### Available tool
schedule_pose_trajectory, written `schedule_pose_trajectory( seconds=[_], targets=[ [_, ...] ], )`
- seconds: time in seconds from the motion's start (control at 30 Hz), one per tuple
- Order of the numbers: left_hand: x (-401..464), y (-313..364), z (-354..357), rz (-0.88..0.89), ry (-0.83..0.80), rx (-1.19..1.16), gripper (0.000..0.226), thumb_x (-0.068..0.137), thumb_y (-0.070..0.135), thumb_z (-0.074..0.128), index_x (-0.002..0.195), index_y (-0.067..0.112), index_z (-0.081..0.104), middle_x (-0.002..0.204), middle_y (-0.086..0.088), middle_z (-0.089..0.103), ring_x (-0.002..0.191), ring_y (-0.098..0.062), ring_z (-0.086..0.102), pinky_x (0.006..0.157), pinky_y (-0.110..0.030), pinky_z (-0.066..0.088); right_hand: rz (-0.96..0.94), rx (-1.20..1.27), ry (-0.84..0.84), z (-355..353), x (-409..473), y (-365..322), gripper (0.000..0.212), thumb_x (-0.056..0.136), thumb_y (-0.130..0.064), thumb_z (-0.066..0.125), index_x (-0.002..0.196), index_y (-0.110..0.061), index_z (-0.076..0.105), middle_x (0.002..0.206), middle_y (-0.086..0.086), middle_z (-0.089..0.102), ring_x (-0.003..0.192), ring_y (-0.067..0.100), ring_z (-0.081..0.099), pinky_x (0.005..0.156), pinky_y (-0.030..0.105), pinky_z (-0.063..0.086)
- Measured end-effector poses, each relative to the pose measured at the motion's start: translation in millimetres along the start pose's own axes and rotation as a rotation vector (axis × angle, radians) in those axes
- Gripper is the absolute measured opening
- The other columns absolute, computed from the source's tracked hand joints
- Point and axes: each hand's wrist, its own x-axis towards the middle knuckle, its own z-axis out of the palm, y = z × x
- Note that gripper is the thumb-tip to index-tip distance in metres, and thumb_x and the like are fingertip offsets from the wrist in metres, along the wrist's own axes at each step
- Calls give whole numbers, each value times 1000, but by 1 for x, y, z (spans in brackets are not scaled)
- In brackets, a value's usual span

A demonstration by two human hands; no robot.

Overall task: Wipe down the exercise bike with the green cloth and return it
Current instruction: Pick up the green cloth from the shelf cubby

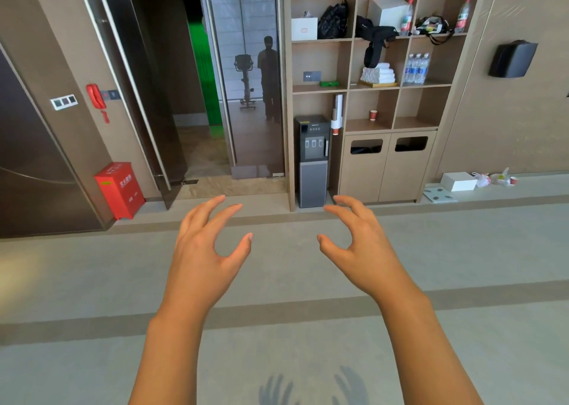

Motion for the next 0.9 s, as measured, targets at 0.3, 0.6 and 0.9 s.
schedule_pose_trajectory(
  seconds=[0.3, 0.6, 0.9],
  targets=[
    [118, 29, 103, 15, -44, 25, 47, 93, 53, 64, 139, 43, 59, 154, 24, 43, 147, -6, 34, 115, -33, 31, 32, 53, 30, -20, 114, 101, 53, 98, -44, 66, 148, -35, 54, 158, -21, 36, 148, 4, 31, 118, 28, 31],
    [197, 61, 192, 59, -170, 93, 46, 95, 52, 63, 139, 41, 59, 151, 22, 46, 144, -3, 34, 114, -32, 33, 120, 119, 71, -31, 169, 190, 51, 98, -41, 66, 147, -30, 55, 155, -15, 42, 145, 7, 36, 122, 42, 36],
    [264, 45, 266, 88, -209, 71, 40, 97, 43, 67, 136, 37, 63, 143, 18, 53, 137, -8, 44, 109, -29, 35, 163, 75, 101, -21, 232, 246, 48, 99, -37, 66, 144, -25, 58, 147, -12, 49, 138, 10, 43, 117, 41, 42]
  ],
)
